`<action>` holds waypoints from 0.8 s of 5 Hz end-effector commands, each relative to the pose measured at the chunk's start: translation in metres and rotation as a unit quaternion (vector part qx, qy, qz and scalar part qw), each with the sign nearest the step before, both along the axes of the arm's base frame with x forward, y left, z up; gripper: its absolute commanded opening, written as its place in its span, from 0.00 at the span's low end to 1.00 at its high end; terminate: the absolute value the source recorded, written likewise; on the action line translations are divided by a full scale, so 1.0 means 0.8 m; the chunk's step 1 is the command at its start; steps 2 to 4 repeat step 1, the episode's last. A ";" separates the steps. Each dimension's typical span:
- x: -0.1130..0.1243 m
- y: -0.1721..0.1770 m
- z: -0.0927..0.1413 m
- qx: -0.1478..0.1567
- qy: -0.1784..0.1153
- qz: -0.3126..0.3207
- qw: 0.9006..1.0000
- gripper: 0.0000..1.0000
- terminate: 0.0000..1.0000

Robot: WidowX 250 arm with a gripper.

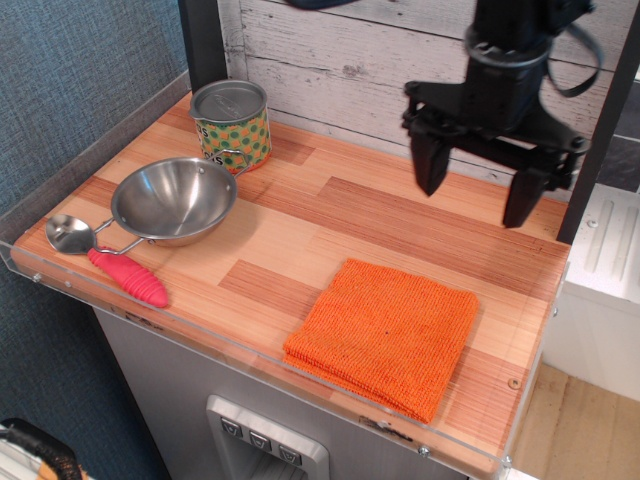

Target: Move the napkin to the front of the table.

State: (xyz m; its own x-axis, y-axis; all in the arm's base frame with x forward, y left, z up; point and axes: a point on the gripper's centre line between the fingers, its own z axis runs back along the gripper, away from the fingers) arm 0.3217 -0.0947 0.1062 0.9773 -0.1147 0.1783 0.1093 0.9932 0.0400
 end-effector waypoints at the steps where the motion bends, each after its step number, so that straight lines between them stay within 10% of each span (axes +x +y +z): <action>1: 0.002 -0.020 0.032 -0.005 -0.024 -0.036 0.999 1.00 1.00; 4: 0.002 -0.020 0.032 -0.005 -0.024 -0.036 0.999 1.00 1.00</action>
